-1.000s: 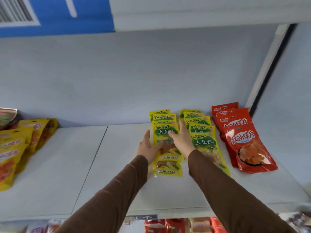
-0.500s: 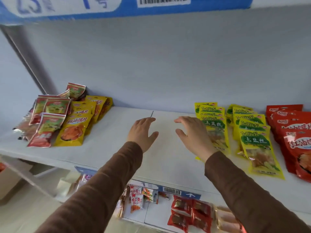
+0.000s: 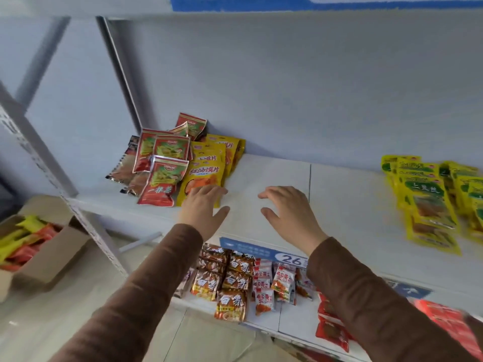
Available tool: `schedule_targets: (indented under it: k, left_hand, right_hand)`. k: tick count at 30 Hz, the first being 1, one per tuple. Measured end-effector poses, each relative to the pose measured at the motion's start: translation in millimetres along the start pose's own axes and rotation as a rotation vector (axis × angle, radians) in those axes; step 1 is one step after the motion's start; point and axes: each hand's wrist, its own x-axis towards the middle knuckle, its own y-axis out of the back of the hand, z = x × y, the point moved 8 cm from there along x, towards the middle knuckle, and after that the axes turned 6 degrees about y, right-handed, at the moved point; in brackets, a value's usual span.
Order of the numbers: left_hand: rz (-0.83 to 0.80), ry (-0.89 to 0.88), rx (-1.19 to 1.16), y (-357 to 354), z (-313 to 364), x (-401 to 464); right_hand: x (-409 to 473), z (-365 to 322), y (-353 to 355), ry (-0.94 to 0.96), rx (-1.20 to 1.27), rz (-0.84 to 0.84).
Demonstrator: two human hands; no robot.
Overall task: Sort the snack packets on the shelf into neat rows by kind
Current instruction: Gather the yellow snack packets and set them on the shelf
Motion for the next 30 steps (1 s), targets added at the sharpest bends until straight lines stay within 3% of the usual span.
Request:
schedule_targets:
  k: [7, 19, 25, 30]
  left_hand:
    - [-0.044, -0.015, -0.018, -0.5, -47.8, 13.6]
    - [-0.113, -0.056, 0.092, -20.6, -79.9, 88.7]
    - [-0.247, -0.155, 0.313, -44.7, -113.1, 112.5]
    - [-0.236, -0.267, 0.401, -59.1, -134.8, 135.3]
  right_hand:
    - [41.3, -37.2, -38.2, -0.002, 0.032, -0.078]
    - [124.8, -4.8, -88.9, -0.055, 0.153, -0.139]
    - [162.6, 4.6, -130.3, -0.270, 0.350, -0.234]
    - [183.4, 8.9, -157.6, -0.506, 0.455, -0.201]
